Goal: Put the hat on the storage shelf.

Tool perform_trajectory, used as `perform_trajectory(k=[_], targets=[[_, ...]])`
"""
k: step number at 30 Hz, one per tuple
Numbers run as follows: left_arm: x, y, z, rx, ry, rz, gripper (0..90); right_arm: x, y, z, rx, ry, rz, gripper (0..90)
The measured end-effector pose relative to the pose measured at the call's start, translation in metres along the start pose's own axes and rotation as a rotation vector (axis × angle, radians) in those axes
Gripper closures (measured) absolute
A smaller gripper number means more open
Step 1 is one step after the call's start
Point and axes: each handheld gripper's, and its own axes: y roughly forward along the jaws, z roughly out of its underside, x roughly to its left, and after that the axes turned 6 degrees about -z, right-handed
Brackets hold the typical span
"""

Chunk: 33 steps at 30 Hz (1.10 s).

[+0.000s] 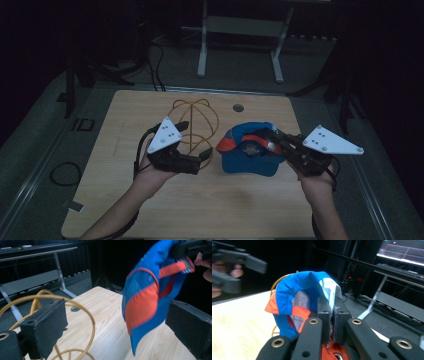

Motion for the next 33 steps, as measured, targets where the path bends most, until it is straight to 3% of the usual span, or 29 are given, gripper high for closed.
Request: perform_trajectory(k=[3, 10, 11, 14, 16, 20, 25, 30, 33], targets=[[-0.004, 0.011, -0.007, 0.021, 0.033, 0.013, 4.7, 0.004, 0.0, 0.0, 0.002, -0.01, -0.01, 86.8], [-0.016, 0.034, -0.013, 0.056, 0.048, 0.067, 6.4, 0.01, 0.0, -0.001, 0.003, -0.018, -0.027, 86.8], [-0.018, 0.037, -0.014, 0.067, 0.069, 0.077, 8.0, 0.01, 0.0, -0.001, 0.003, -0.019, -0.028, 86.8], [-0.022, 0.044, -0.017, 0.094, 0.078, 0.111, 15.9, 0.012, -0.001, -0.001, 0.003, -0.023, -0.035, 86.8], [-0.024, 0.047, -0.018, 0.115, 0.091, 0.104, 17.8, 0.013, -0.001, -0.001, 0.001, -0.025, -0.038, 86.8], [-0.026, 0.051, -0.019, 0.125, 0.094, 0.121, 35.0, 0.014, -0.001, -0.001, -0.001, -0.027, -0.041, 86.8], [-0.028, 0.056, -0.023, 0.124, 0.097, 0.174, 47.6, 0.016, 0.001, 0.0, -0.002, -0.028, -0.053, 86.7], [-0.033, 0.061, -0.026, 0.175, 0.147, 0.155, 64.4, 0.017, 0.002, 0.0, 0.0, -0.028, -0.058, 86.7], [-0.034, 0.062, -0.026, 0.173, 0.14, 0.13, 79.6, 0.018, 0.003, 0.001, 0.001, -0.028, -0.061, 86.7]])
